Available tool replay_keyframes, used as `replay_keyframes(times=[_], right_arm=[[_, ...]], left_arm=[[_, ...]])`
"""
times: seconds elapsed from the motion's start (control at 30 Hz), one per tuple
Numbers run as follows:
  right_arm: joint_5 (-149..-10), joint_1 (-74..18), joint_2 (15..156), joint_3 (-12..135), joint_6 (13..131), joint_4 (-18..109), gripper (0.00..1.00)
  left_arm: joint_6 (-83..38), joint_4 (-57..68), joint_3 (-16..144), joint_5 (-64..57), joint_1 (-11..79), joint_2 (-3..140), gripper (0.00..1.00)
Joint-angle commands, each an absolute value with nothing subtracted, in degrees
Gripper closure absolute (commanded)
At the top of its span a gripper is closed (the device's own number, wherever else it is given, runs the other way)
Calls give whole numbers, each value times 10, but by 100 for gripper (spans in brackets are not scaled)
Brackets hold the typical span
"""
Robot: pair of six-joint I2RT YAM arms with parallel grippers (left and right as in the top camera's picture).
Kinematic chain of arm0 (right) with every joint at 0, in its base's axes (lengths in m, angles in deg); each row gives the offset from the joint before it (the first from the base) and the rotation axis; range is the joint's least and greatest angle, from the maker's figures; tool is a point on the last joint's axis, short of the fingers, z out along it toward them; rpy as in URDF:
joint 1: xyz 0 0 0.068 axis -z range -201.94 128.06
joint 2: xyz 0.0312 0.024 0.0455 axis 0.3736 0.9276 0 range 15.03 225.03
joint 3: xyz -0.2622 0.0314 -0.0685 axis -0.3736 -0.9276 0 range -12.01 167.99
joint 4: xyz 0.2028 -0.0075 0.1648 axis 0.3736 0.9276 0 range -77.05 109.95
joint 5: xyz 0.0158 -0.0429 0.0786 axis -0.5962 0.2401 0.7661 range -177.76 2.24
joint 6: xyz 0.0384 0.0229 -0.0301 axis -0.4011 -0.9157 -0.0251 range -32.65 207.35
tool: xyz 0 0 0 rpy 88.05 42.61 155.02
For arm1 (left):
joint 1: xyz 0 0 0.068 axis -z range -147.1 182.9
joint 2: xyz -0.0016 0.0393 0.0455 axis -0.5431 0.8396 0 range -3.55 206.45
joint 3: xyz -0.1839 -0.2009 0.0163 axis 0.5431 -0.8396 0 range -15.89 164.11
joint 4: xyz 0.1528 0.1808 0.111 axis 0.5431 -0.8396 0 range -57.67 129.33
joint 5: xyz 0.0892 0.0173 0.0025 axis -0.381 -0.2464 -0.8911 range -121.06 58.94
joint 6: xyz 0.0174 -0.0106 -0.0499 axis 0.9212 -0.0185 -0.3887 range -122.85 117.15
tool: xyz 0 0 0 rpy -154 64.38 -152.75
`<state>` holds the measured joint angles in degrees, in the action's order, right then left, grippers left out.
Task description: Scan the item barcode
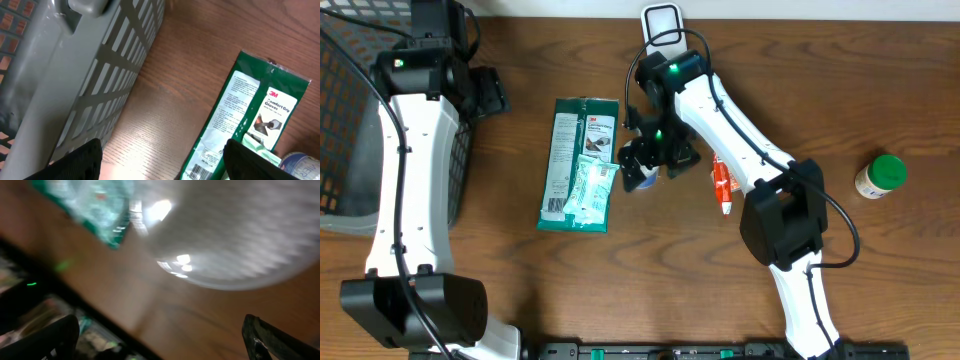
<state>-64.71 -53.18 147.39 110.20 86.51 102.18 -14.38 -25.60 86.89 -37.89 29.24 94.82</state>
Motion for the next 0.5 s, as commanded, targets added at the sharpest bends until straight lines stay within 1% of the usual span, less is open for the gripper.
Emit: replay_keyframes(times=[0.0,0.17,0.47], right_arm=[[-777,-532,1429,1128,878,1021,1],[-831,-545,1403,1134,944,964,1],[-831,-583,1410,1104,1050,881,1]], left_arm=[[-134,-257,865,-394,287,955,22],[-134,-257,865,-394,287,955,22],[-134,-257,865,-394,287,955,22]])
